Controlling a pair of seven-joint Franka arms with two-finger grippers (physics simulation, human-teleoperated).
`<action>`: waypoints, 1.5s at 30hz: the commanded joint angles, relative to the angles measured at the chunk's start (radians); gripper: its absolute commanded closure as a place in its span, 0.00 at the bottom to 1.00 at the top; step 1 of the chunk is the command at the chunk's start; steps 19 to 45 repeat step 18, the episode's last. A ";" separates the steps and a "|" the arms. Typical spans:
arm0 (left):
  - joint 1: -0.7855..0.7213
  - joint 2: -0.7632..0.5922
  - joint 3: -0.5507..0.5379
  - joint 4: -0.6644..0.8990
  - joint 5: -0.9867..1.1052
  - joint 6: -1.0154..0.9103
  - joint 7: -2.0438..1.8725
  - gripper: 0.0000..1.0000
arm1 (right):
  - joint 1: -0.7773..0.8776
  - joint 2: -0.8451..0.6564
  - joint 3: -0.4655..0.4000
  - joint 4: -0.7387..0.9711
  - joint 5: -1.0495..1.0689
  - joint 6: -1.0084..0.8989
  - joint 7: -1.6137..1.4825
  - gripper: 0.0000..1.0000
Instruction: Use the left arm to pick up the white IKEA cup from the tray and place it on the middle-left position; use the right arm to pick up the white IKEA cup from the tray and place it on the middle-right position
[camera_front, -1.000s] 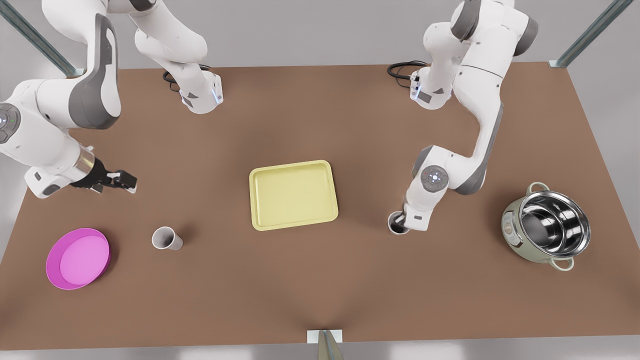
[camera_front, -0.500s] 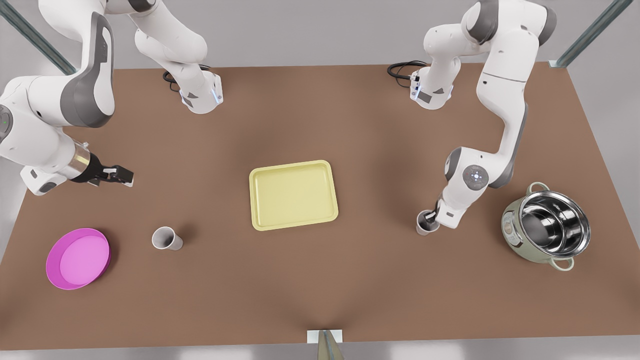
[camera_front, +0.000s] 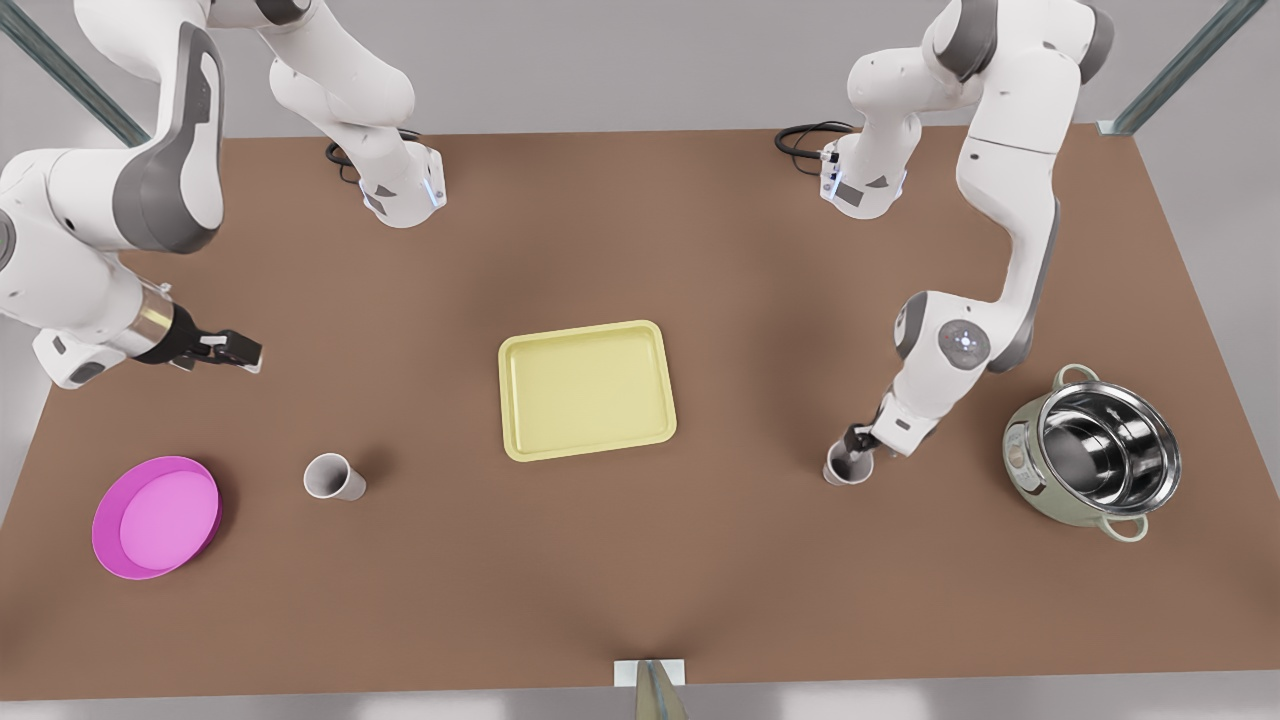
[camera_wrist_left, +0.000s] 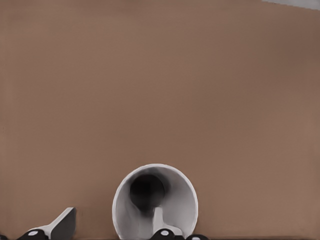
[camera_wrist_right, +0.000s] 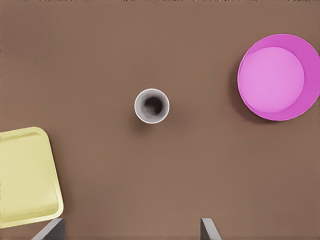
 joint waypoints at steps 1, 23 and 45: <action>-0.007 -0.116 -0.010 0.074 0.021 -0.458 0.164 0.00 | 0.001 -0.002 0.003 0.007 0.001 -0.001 0.007 0.00; 0.024 -0.254 0.042 0.311 -0.103 -0.834 0.333 0.00 | 0.001 -0.004 0.007 0.014 -0.003 0.008 0.022 0.00; 0.024 -0.254 0.042 0.311 -0.103 -0.834 0.333 0.00 | 0.001 -0.004 0.007 0.014 -0.003 0.008 0.022 0.00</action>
